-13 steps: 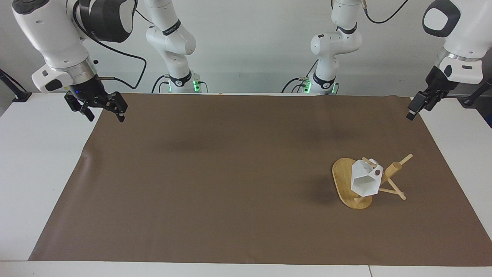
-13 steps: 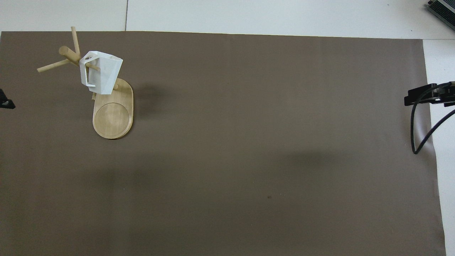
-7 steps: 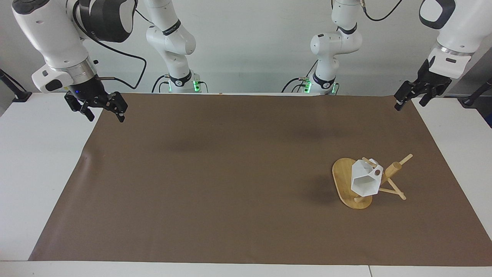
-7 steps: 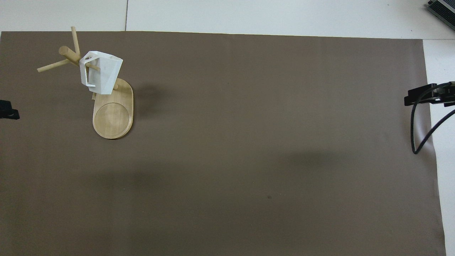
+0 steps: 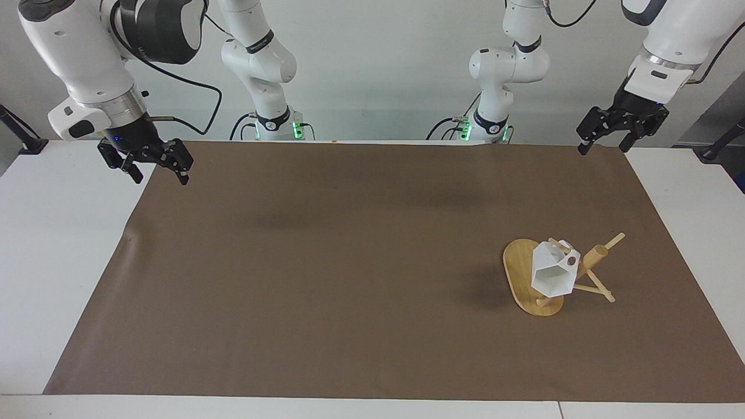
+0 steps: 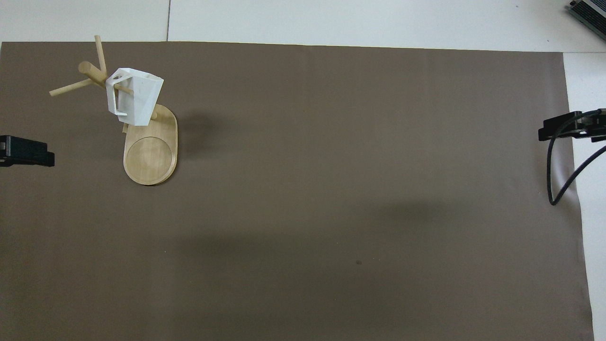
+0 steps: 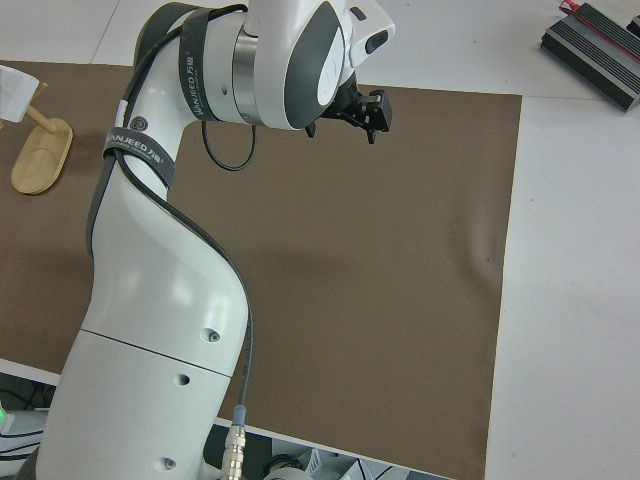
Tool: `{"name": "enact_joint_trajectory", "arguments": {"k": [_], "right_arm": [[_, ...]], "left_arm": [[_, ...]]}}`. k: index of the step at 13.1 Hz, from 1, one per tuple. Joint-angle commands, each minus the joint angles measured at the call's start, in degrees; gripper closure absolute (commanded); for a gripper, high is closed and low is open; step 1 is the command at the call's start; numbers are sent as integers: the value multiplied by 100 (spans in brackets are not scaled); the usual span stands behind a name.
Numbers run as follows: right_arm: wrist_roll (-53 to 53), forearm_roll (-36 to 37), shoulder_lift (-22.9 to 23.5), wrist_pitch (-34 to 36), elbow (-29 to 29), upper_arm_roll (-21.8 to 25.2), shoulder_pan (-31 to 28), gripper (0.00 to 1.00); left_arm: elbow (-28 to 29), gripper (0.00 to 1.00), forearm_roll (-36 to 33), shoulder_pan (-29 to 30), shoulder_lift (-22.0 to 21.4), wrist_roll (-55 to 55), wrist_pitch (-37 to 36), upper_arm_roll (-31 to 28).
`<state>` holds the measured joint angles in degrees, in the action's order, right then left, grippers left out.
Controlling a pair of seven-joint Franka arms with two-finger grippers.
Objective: Hang cup on rack
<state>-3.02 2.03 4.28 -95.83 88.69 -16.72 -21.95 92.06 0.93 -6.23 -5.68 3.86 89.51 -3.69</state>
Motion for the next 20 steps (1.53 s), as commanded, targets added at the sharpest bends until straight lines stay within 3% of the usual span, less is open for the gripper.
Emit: {"name": "enact_joint_trajectory", "arguments": {"k": [1,8,20], "right_arm": [[100,16,-103,47,104,-33,-20,0],[100,16,-94,47,104,-33,-20,0],[117,16,-103,38,104,-42,41,0]], "left_arm": [[-32,0,-31,-116,41,-35,-136,-62],[250,0,-66,-116,-117,201,-101,377],[277,0,-58,-54,-127,176,-22,387]]}}
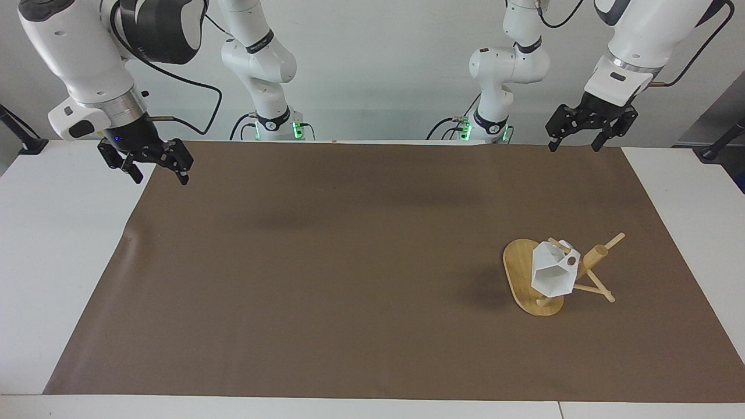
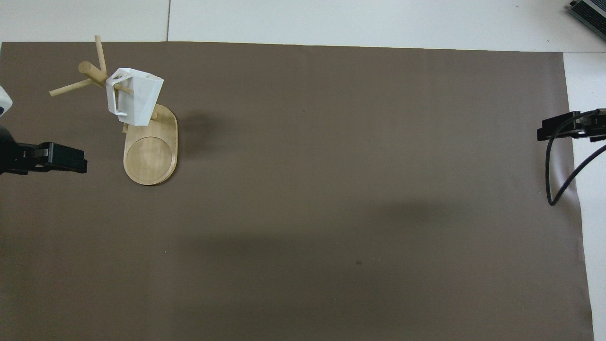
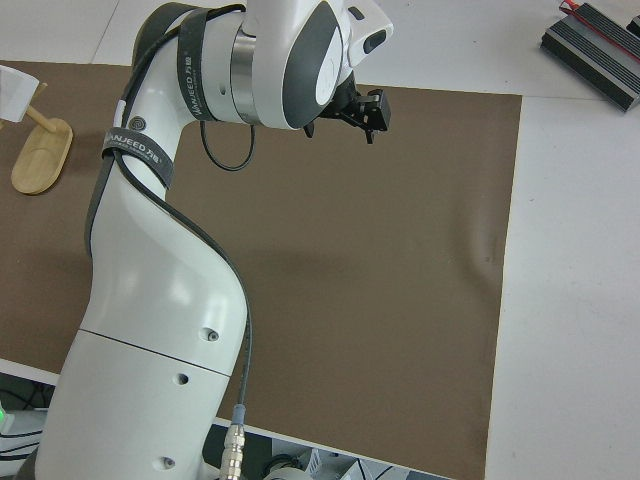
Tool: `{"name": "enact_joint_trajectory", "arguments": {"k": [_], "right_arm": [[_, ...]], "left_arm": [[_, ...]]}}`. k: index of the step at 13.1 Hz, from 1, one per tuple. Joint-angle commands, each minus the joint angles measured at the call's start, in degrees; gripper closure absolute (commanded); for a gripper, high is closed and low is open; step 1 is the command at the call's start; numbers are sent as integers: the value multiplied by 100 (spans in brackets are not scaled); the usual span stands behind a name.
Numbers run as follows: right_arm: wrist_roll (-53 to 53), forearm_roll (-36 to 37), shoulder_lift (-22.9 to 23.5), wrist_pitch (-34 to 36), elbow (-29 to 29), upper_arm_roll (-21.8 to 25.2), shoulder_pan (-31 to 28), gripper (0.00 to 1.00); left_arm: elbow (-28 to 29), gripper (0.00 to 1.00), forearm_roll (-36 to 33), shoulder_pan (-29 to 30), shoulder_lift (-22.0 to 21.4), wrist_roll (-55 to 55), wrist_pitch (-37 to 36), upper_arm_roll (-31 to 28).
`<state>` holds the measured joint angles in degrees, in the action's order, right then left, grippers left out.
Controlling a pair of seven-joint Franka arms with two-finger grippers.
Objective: Hang cup on rack
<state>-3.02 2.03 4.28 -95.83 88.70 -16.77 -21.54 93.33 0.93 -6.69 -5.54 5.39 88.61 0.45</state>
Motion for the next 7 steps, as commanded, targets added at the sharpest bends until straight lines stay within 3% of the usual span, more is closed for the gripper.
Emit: {"name": "enact_joint_trajectory", "arguments": {"k": [1,7], "right_arm": [[117,8,-103,38,104,-37,0,0],[117,8,-94,3,104,-37,0,0]], "left_arm": [[159,0,-58,-8,-140,24,87,-18],[247,0,-41,-8,-175,-20,131,-18]]}}
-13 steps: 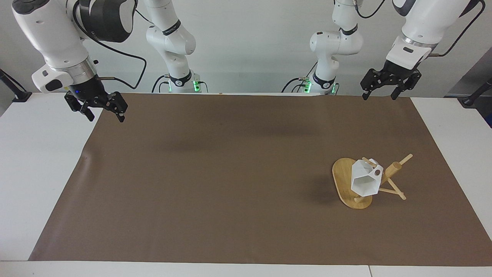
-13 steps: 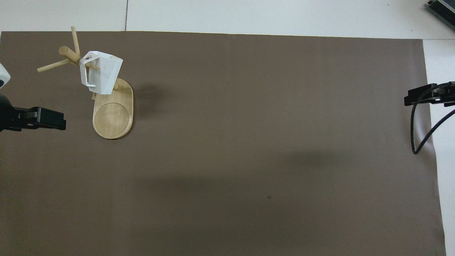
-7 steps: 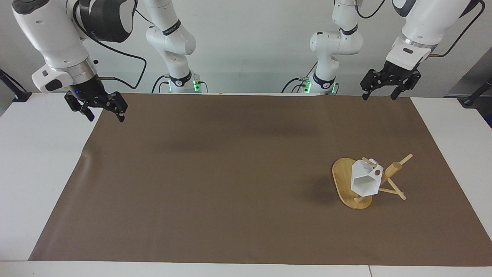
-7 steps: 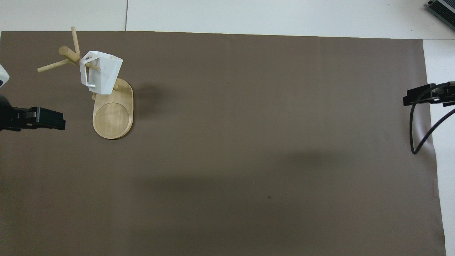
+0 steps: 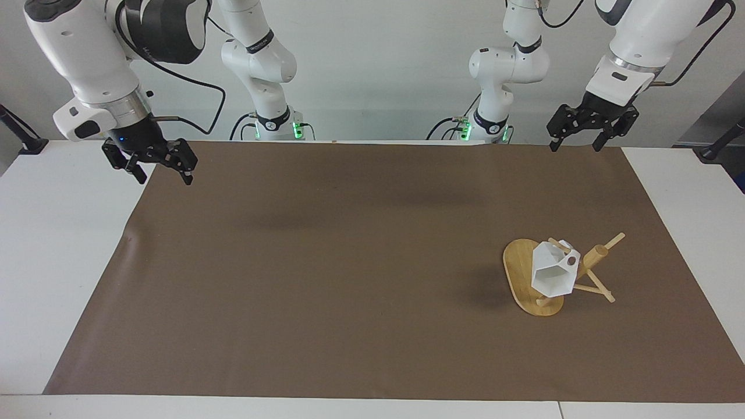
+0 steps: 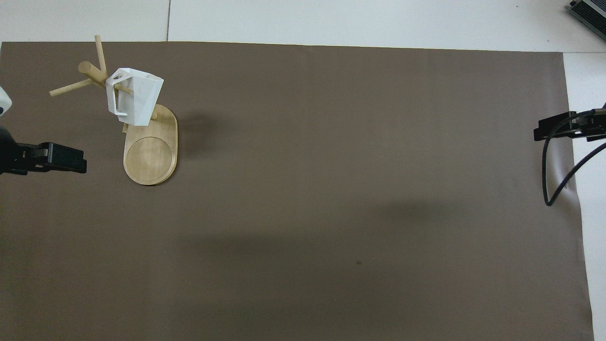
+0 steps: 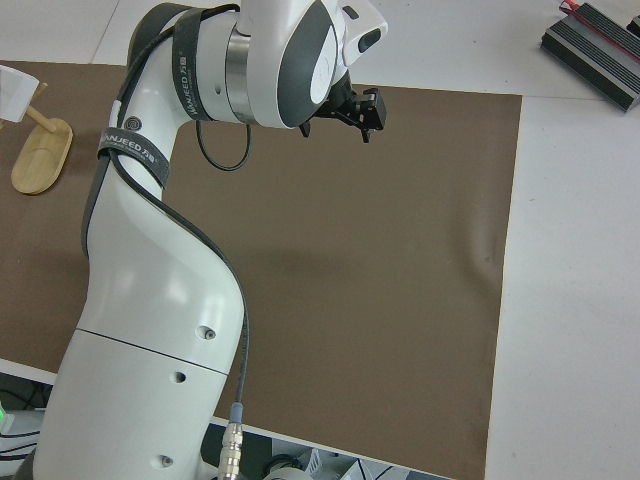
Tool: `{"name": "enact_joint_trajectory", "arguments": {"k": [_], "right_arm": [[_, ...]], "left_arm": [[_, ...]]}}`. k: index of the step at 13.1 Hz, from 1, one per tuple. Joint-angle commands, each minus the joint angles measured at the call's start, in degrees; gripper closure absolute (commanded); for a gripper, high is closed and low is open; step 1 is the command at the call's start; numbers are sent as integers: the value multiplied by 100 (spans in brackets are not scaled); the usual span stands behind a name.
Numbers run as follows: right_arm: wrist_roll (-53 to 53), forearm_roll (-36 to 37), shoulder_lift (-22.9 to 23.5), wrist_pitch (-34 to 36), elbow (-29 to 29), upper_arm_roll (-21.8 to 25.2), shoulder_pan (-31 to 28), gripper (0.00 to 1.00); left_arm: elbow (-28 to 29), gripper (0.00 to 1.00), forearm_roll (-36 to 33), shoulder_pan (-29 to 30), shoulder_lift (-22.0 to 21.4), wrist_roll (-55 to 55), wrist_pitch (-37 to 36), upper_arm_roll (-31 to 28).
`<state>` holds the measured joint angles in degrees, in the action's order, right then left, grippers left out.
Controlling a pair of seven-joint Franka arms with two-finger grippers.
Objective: Hang cup on rack
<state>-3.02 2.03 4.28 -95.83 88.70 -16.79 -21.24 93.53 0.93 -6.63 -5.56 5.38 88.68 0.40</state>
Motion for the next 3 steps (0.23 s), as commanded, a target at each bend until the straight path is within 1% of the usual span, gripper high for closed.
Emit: {"name": "enact_joint_trajectory", "arguments": {"k": [1,3], "right_arm": [[117,8,-94,3,104,-35,-30,0],[126,16,-94,-6,104,-35,-38,0]], "left_arm": [[245,0,-40,-14,-173,-20,132,-14],[254,0,-40,-22,-182,-11,141,-14]]}}
